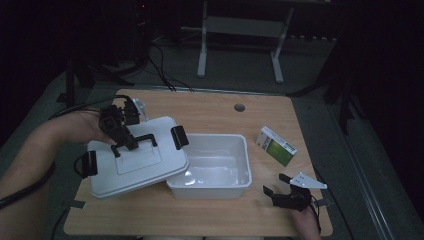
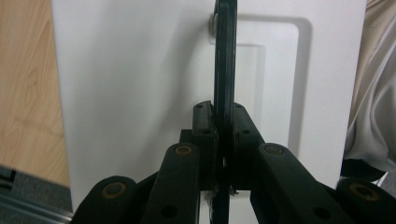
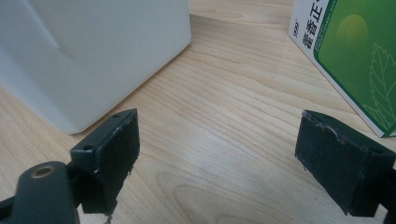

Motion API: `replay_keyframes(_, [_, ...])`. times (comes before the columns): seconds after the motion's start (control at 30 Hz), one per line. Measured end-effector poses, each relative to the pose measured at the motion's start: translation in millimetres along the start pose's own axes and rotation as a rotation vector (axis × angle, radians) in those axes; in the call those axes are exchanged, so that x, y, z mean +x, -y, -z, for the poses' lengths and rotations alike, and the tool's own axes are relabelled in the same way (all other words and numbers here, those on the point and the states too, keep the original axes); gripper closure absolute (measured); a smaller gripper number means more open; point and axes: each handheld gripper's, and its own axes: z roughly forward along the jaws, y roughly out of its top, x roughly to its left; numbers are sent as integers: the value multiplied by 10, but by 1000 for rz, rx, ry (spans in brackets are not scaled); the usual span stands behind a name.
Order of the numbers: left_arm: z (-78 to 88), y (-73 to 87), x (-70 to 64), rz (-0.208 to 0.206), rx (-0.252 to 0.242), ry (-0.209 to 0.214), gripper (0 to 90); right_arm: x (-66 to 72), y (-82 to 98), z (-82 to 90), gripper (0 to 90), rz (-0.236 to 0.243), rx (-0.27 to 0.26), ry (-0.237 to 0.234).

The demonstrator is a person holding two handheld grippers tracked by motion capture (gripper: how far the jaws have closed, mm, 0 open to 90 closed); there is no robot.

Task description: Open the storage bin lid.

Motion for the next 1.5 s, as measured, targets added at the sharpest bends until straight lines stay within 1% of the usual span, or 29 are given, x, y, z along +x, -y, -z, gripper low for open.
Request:
replay_keyframes(0.1, [17,116,10,24,-12,-1,838,-1,1,0,136,1,0,0])
replay_keyframes(0.13, [20,155,16,25,-14,-1,838,-1,2,0,136,0,0,-1])
replay_keyframes(0.17, [18,194,21,37,-19,0,837,-3,2,0,136,-1,-2,-2])
replay_keyframes(0.4, [-59,418,49,70,-12,1,838,-3,-2,-3,136,-1,-2,0])
replay_keyframes(0.53, [-94,538,64,82,-43,0,838,-4,-7,3,136,-1,-6,-1])
replay_keyframes(0.6, [-108,597,73,95,-49,4,838,-7,-6,2,136,-1,-6,0])
replay_keyframes(0.7, [-154,688,98,114,-50,-5,838,-5,-7,-1,136,0,-4,0])
replay_keyframes(0.73, [-178,717,110,123,-49,-10,838,-5,-7,-2,136,-1,-3,0])
replay_keyframes(0.87, [-313,811,146,145,-34,-2,837,-6,-9,-1,136,-1,-5,1])
replay_keyframes(0.97, [-432,861,176,153,-25,-2,837,-6,-7,-3,136,-5,-1,1])
replay_keyframes(1.1, [-545,915,223,176,-39,-5,837,-1,-9,-6,136,-2,0,2])
replay_keyframes(1.2, [-644,943,259,184,-35,-4,837,-1,-7,-6,136,-2,1,2])
replay_keyframes(1.27, [-712,951,285,186,-31,-13,837,-2,-7,-6,136,-2,2,3])
replay_keyframes(1.4, [-858,975,340,206,-46,-11,836,0,-6,-5,136,-1,2,2])
replay_keyframes(1.43, [-891,983,360,208,-48,-8,837,0,-6,-5,136,-1,2,2])
replay_keyframes(1.5, [-958,1001,396,226,-53,5,837,0,-6,-4,136,-1,2,2])
